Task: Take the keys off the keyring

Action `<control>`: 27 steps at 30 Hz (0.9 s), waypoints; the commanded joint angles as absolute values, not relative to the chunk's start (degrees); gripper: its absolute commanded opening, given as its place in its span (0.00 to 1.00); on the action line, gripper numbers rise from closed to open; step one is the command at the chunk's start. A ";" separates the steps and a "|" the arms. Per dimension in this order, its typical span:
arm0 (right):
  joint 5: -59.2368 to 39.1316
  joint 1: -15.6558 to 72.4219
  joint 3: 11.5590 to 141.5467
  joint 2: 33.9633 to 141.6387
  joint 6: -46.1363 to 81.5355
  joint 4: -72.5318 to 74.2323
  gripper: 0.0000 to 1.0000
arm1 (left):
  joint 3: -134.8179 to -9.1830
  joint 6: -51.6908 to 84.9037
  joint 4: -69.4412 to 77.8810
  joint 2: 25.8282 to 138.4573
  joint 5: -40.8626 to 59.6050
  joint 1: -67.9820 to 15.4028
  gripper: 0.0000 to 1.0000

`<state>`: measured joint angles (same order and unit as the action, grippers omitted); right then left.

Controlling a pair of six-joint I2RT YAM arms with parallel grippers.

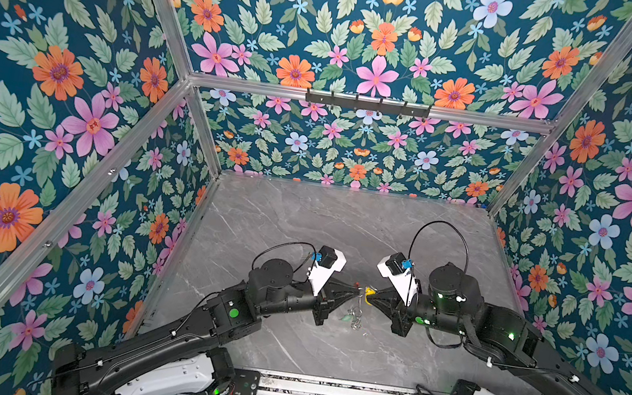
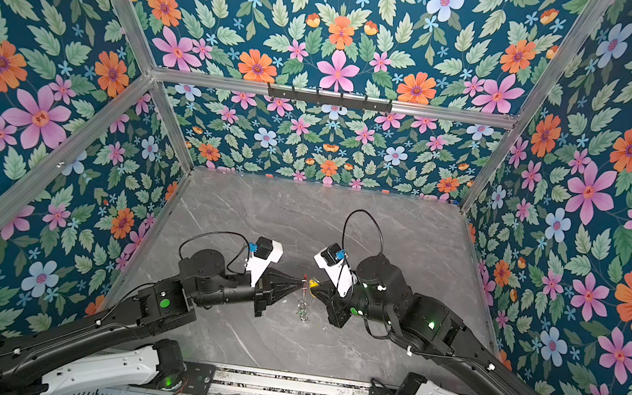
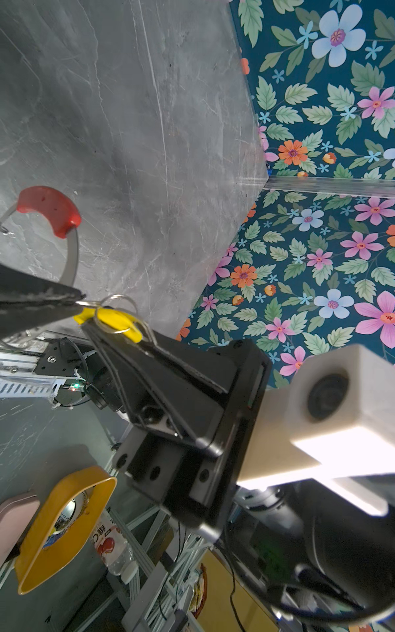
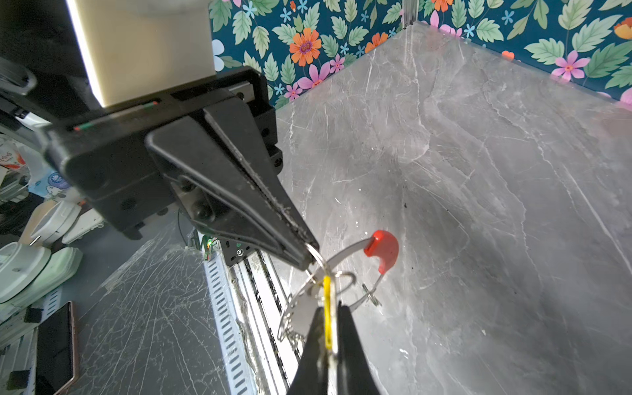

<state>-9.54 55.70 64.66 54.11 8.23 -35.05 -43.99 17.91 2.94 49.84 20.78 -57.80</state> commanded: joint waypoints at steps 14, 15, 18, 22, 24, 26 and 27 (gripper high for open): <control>-6.75 55.72 63.43 53.55 9.95 -29.52 0.00 | -46.65 19.73 -8.45 52.49 2.13 -59.80 0.00; -7.21 55.73 62.88 53.31 10.46 -28.69 0.00 | -47.00 19.79 -8.77 52.93 0.39 -60.31 0.00; -7.75 55.72 62.27 53.50 11.27 -26.79 0.00 | -47.93 19.55 -9.06 54.59 -2.60 -61.97 0.00; -8.59 55.72 64.21 54.70 11.12 -26.72 0.00 | -49.20 19.07 -9.99 57.09 -5.50 -63.80 0.00; -8.93 55.71 65.32 55.08 10.98 -27.42 0.00 | -49.22 19.16 -10.19 57.30 -6.46 -63.95 0.00; -9.23 55.72 66.04 55.28 10.98 -27.82 0.00 | -49.47 19.21 -10.83 57.27 -7.58 -63.96 0.00; -9.52 55.72 66.21 55.20 11.24 -27.66 0.00 | -49.63 19.19 -11.07 57.32 -8.06 -64.04 0.00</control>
